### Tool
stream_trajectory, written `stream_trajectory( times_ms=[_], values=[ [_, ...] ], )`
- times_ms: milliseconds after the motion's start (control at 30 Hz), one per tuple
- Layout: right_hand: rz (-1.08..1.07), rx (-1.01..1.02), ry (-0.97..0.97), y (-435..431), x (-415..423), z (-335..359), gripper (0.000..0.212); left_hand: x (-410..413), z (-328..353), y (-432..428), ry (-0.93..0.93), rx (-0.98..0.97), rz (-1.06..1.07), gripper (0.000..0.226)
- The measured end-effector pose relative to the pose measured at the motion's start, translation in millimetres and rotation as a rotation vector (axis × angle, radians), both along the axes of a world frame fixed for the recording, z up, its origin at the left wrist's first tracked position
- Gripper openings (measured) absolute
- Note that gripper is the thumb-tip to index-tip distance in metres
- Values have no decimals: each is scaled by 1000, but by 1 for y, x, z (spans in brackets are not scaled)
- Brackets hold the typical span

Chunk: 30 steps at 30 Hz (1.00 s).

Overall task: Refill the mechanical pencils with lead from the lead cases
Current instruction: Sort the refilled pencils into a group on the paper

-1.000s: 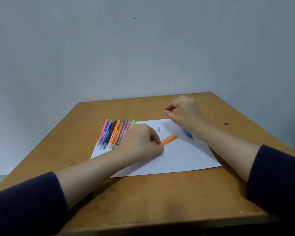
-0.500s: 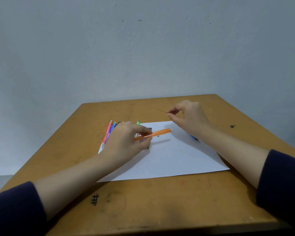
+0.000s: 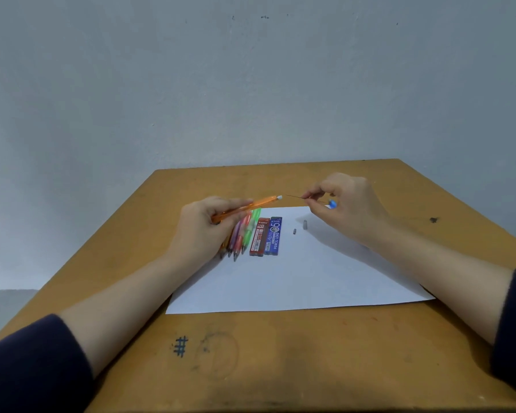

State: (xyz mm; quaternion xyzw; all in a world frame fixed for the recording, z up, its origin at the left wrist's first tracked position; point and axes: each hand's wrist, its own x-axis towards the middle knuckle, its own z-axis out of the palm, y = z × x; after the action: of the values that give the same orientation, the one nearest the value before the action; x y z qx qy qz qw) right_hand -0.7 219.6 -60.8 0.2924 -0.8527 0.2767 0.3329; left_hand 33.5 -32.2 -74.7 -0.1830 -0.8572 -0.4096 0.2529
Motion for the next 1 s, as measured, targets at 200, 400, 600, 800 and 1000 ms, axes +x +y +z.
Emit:
stream_trajectory(
  times_ms=[200, 400, 600, 800, 1000],
  values=[
    [29, -2, 110, -4, 0, 0, 9, 1, 4, -3, -63, 105, -37, 24],
    [27, -15, 162, -4, 0, 1, 8, 1, 4, -6, -79, 89, -23, 23],
    [28, 14, 193, -5, -1, -1, 9, 1, 4, -5, -78, 91, -46, 23],
    [48, 38, 215, -4, -3, -2, 11, 3, 5, -4, -76, 102, -61, 23],
    [64, 48, 231, -5, -3, -2, 12, 4, 5, -3, -63, 77, -86, 23]
  ],
)
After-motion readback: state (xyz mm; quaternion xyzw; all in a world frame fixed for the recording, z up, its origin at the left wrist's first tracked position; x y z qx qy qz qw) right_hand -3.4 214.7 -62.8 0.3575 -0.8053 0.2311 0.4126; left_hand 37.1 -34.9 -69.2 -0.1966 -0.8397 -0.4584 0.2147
